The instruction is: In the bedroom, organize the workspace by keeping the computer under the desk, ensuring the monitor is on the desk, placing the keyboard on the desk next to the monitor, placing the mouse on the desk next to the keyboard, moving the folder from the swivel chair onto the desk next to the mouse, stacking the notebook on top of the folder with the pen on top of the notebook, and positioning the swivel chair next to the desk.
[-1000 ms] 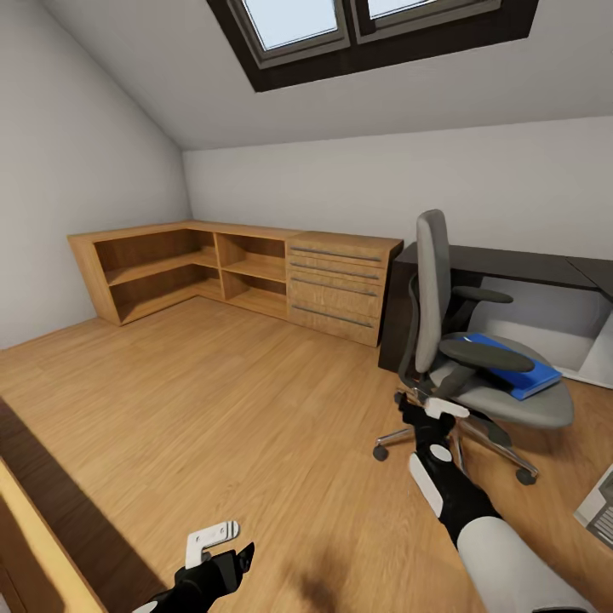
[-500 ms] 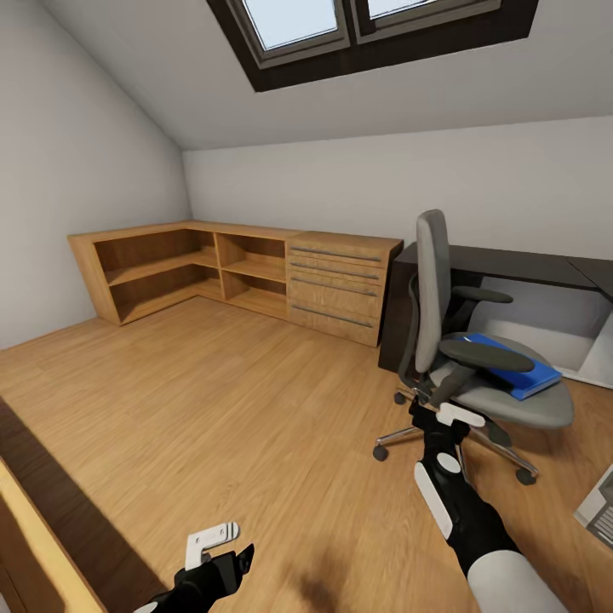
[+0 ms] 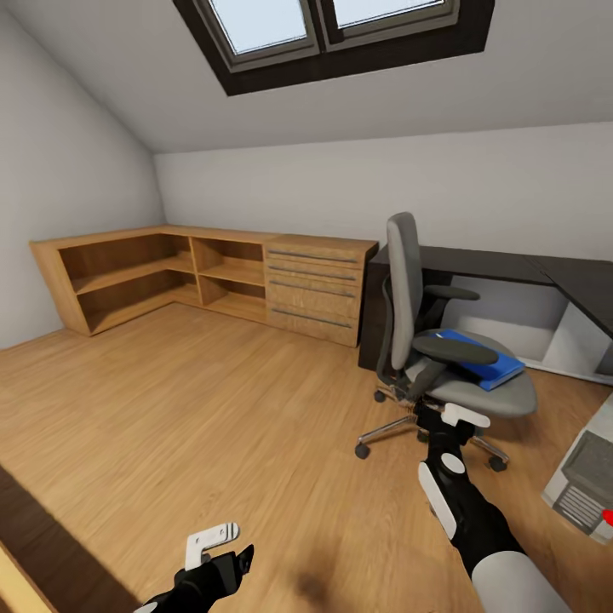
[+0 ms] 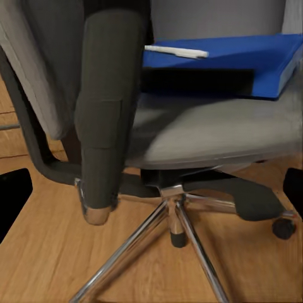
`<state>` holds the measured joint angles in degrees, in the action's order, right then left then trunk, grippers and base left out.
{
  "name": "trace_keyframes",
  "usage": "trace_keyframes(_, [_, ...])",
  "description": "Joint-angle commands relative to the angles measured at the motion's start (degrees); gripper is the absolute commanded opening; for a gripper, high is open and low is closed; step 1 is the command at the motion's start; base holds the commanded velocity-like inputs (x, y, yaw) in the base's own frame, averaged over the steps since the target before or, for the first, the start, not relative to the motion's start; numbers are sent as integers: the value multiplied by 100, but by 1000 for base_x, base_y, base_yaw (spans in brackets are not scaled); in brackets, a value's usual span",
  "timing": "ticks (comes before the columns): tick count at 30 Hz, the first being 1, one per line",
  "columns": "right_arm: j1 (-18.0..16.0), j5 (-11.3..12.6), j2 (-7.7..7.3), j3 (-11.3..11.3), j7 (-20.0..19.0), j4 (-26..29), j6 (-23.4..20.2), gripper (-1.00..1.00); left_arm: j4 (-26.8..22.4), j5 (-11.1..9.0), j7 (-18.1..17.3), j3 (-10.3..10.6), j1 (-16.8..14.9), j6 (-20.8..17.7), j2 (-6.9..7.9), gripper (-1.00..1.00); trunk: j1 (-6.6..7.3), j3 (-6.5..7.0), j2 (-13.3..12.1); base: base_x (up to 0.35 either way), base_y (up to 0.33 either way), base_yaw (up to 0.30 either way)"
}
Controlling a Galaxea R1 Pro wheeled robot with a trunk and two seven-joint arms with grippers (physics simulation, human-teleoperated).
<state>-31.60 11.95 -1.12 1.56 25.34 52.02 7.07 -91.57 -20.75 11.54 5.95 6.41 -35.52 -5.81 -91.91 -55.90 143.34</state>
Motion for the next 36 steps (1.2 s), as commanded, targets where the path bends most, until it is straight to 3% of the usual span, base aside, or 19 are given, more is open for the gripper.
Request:
trace_keyframes(1, [-4, 61, -21, 14, 16, -4, 40, 100, -10, -61, 50, 2, 1, -16, -2, 100, 1, 0, 2, 0, 0, -241])
trace_keyframes(4, [-6, 66, -141, -12, 44, 4, 40, 100, -6, -61, 50, 2, 1, -16, -3, 100, 1, 14, 2, 0, 0, -243])
trace_keyframes(11, [-4, 60, -219, -38, 72, 9, 68, 100, -1, -61, 50, 2, 1, -14, -2, 100, 1, 42, 2, 0, 0, -232])
trace_keyframes(36, [-5, 44, -231, -33, 67, 10, 76, 100, 26, -51, 41, 16, 1, -3, -5, 100, 1, 48, 2, 101, -5, -15])
